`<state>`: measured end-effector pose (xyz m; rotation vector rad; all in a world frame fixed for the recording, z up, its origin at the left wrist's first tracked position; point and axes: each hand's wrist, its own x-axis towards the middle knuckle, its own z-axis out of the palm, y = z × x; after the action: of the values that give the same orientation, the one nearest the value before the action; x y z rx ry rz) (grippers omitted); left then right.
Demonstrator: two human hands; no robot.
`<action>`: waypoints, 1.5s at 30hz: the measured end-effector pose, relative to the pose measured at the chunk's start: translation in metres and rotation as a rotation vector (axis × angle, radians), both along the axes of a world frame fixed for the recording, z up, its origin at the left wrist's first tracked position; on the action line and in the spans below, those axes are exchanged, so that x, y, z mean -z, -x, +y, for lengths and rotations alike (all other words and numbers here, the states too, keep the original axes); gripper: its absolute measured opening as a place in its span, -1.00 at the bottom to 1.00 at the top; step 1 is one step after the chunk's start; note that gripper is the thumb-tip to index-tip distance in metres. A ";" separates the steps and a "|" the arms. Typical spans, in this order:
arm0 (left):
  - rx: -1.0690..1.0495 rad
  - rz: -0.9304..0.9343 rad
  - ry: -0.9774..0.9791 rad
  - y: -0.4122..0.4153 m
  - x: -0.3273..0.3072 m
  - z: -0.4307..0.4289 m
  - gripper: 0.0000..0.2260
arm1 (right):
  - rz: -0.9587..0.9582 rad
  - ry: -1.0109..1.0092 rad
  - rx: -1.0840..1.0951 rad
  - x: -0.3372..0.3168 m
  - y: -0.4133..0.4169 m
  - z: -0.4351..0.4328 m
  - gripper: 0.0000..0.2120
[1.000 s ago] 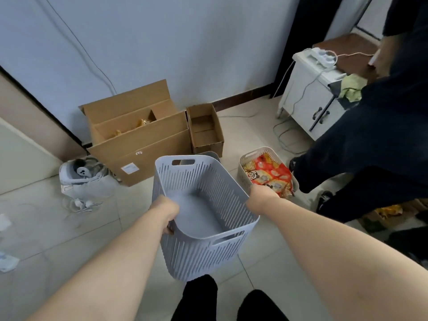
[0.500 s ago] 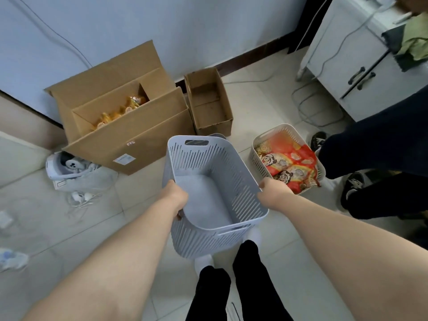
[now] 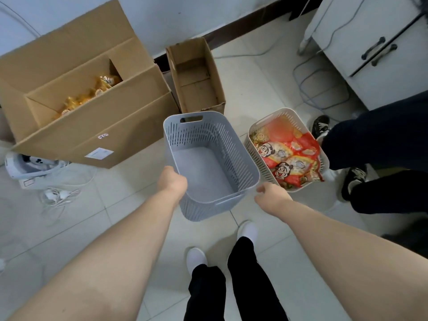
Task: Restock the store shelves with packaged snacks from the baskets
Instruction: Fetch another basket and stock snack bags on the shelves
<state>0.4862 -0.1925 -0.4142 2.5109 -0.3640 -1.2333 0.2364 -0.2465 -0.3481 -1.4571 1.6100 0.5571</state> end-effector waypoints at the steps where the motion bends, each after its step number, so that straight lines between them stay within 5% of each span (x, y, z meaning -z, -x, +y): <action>1: 0.030 0.025 0.016 0.005 0.000 -0.002 -0.67 | -0.002 -0.013 0.021 0.000 0.002 0.001 -0.61; 10: 0.210 0.194 0.060 0.077 -0.046 -0.039 -0.76 | 0.007 -0.019 0.224 -0.001 0.046 -0.005 -0.58; 19: 0.409 0.374 0.007 0.167 0.005 -0.057 -0.79 | 0.063 -0.052 0.369 0.051 0.106 -0.008 -0.57; 35: 0.441 0.300 0.009 0.223 0.191 -0.093 -0.60 | 0.134 -0.038 0.031 0.247 0.127 -0.045 -0.53; 45: 0.428 0.145 0.050 0.221 0.229 -0.124 -0.55 | 0.223 0.052 -0.172 0.298 0.138 -0.041 -0.49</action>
<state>0.2654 -0.3161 -0.6429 2.3545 -0.9186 -1.5246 0.0979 -0.2874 -0.6459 -1.6287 1.6900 0.8053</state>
